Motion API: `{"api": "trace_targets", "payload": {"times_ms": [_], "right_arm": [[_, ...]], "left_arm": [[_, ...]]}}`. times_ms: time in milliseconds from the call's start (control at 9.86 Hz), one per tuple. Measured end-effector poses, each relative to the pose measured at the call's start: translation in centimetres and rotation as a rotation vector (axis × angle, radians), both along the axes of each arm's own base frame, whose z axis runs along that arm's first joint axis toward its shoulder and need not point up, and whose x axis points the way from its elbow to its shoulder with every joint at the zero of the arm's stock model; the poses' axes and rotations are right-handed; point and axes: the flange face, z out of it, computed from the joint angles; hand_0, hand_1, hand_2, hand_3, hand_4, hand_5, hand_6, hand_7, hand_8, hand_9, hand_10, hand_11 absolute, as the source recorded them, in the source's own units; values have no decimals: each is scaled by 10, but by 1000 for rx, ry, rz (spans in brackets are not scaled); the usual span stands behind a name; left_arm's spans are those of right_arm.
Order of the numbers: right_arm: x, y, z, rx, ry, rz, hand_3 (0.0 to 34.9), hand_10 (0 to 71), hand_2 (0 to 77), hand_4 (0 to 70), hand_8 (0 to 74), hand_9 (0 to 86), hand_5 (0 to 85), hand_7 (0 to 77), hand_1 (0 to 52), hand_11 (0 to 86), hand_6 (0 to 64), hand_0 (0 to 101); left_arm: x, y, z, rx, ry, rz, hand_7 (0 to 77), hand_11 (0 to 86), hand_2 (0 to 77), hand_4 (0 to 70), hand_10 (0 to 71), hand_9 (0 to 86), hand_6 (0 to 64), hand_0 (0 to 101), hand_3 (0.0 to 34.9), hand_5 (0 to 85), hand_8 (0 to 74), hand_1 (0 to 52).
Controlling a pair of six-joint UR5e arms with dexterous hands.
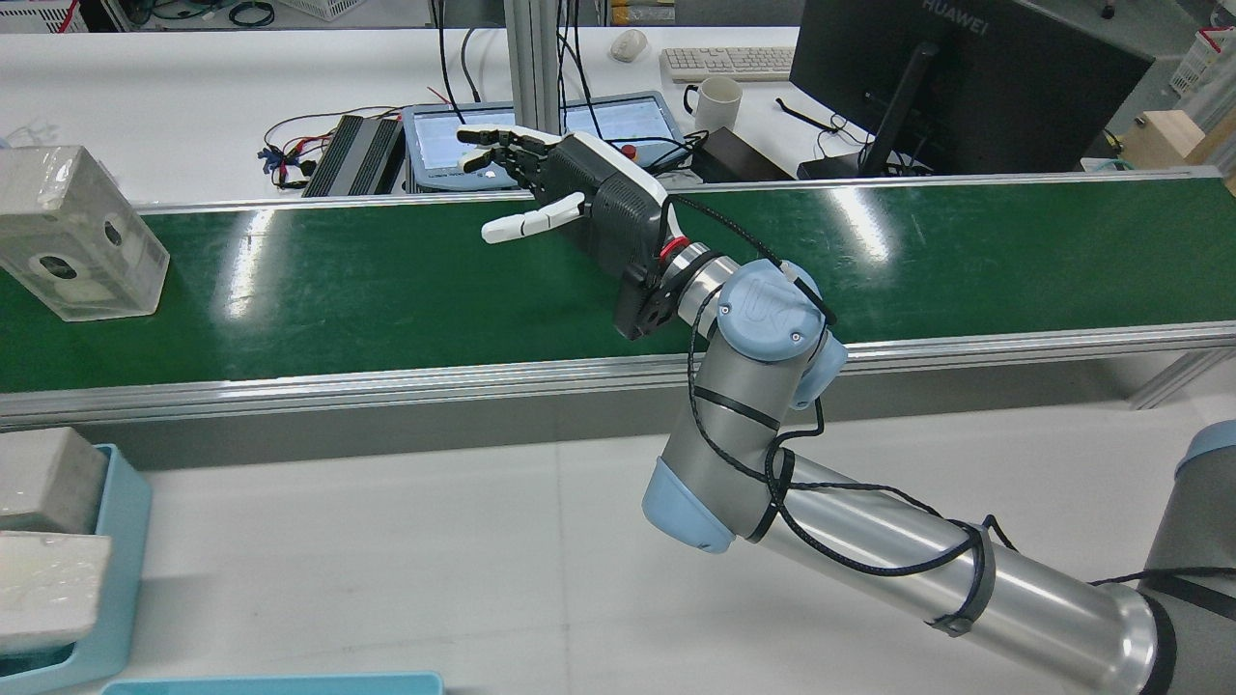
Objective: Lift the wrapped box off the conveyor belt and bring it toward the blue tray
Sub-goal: 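Move the open right hand along the belt toward the approaching wrapped box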
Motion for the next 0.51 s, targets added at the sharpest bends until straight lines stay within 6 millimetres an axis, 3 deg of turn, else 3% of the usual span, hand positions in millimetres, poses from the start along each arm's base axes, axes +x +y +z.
{"api": "trace_targets", "payload": {"times_ms": [304, 507], "right_arm": [[24, -17, 15, -26, 11, 56, 4, 5, 125, 213, 55, 104, 158, 355, 147, 16, 164, 482], [29, -19, 23, -38, 17, 71, 5, 5, 114, 147, 38, 71, 120, 289, 147, 11, 125, 483]], "left_arm": [[0, 0, 0, 0, 0, 0, 5, 5, 5, 0, 0, 0, 5, 0, 0, 11, 5, 0], [0, 0, 0, 0, 0, 0, 5, 5, 11, 0, 0, 0, 0, 0, 0, 11, 5, 0]]}}
